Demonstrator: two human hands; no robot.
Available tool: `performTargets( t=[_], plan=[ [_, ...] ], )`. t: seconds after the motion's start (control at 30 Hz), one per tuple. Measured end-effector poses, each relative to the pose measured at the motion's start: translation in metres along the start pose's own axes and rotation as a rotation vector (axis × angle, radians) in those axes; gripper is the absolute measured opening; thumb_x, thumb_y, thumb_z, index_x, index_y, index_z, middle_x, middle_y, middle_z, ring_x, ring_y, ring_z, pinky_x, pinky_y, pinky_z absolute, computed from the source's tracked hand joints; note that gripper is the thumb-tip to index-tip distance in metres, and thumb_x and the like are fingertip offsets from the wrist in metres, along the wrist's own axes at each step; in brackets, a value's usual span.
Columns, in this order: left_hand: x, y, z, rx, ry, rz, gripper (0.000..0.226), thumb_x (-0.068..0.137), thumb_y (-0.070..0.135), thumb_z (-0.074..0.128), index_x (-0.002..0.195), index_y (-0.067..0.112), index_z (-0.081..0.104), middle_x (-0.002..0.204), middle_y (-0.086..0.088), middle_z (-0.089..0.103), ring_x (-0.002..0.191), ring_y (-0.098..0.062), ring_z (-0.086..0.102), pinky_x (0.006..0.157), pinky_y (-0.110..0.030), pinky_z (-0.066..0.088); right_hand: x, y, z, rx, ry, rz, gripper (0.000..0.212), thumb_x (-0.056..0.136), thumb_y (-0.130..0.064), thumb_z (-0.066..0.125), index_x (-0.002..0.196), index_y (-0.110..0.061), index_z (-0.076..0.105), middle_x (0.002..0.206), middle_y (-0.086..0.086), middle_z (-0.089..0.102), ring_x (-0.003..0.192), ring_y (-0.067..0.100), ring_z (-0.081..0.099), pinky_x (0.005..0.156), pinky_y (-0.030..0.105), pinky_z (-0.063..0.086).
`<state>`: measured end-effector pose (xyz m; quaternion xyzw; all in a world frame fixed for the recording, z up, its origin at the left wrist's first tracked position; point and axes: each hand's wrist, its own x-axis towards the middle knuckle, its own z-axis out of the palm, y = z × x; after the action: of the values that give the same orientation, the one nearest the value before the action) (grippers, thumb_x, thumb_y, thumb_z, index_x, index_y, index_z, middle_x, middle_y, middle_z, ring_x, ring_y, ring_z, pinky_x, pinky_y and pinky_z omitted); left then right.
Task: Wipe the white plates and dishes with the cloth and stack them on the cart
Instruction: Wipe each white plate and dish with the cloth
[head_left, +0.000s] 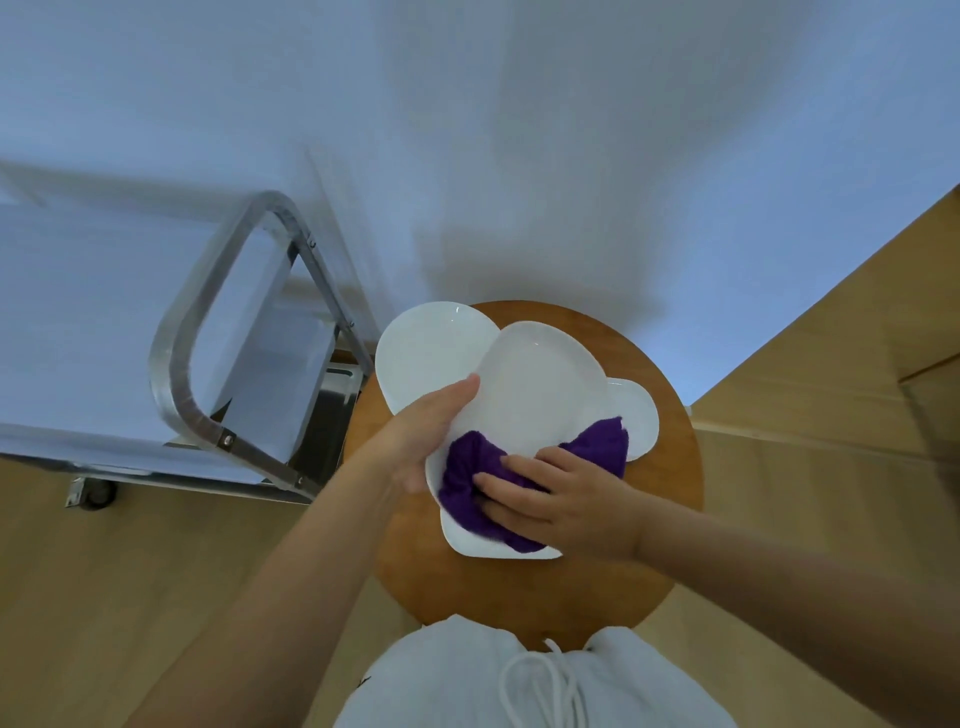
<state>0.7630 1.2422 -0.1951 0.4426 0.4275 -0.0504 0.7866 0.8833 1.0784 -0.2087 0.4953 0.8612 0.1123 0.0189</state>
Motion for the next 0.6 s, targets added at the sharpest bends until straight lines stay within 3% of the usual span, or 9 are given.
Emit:
performTargets(
  t=[0.13, 0.2, 0.33, 0.43, 0.6],
  plan=[
    [0.0, 0.006, -0.004, 0.102, -0.346, -0.085, 0.07, 0.083, 0.047, 0.064, 0.141, 0.015, 0.041, 0.124, -0.017, 0.055, 0.112, -0.035, 0.051, 0.09, -0.048, 0.046, -0.012, 0.023, -0.001, -0.051, -0.029, -0.149, 0.085, 0.062, -0.03, 0.085, 0.131, -0.02, 0.038, 0.129, -0.004, 0.059, 0.112, 0.02, 0.058, 0.087, 0.029, 0.05],
    [-0.002, 0.011, -0.004, 0.127, -0.439, -0.081, 0.085, 0.073, 0.047, 0.074, 0.143, 0.013, 0.038, 0.125, -0.018, 0.051, 0.113, -0.036, 0.047, 0.092, -0.05, 0.043, -0.016, 0.032, 0.0, -0.058, -0.029, -0.17, 0.088, 0.06, -0.03, 0.086, 0.131, -0.021, 0.037, 0.128, -0.004, 0.06, 0.113, 0.02, 0.058, 0.088, 0.03, 0.051],
    [-0.005, 0.023, -0.01, 0.193, -0.47, -0.03, 0.093, 0.061, 0.049, 0.083, 0.139, 0.016, 0.044, 0.122, -0.017, 0.056, 0.111, -0.035, 0.053, 0.095, -0.054, 0.044, -0.018, 0.045, 0.005, -0.094, -0.002, -0.121, 0.093, 0.056, -0.03, 0.088, 0.133, -0.021, 0.036, 0.13, -0.001, 0.058, 0.119, 0.025, 0.046, 0.091, 0.034, 0.049],
    [-0.007, 0.028, -0.017, 0.212, -0.467, -0.008, 0.103, 0.055, 0.05, 0.086, 0.142, 0.016, 0.041, 0.124, -0.017, 0.055, 0.113, -0.036, 0.052, 0.099, -0.057, 0.041, -0.021, 0.055, 0.004, -0.063, -0.004, -0.038, 0.093, 0.056, -0.028, 0.087, 0.134, -0.019, 0.036, 0.132, 0.003, 0.057, 0.118, 0.027, 0.052, 0.091, 0.037, 0.049],
    [-0.012, 0.034, -0.022, 0.2, -0.455, -0.007, 0.089, 0.053, 0.046, 0.089, 0.13, 0.021, 0.052, 0.116, -0.012, 0.063, 0.107, -0.031, 0.059, 0.088, -0.047, 0.052, -0.019, 0.057, 0.003, -0.054, 0.034, 0.116, 0.085, 0.06, -0.023, 0.084, 0.133, -0.015, 0.042, 0.13, 0.008, 0.058, 0.114, 0.031, 0.058, 0.093, 0.04, 0.048]
  ],
)
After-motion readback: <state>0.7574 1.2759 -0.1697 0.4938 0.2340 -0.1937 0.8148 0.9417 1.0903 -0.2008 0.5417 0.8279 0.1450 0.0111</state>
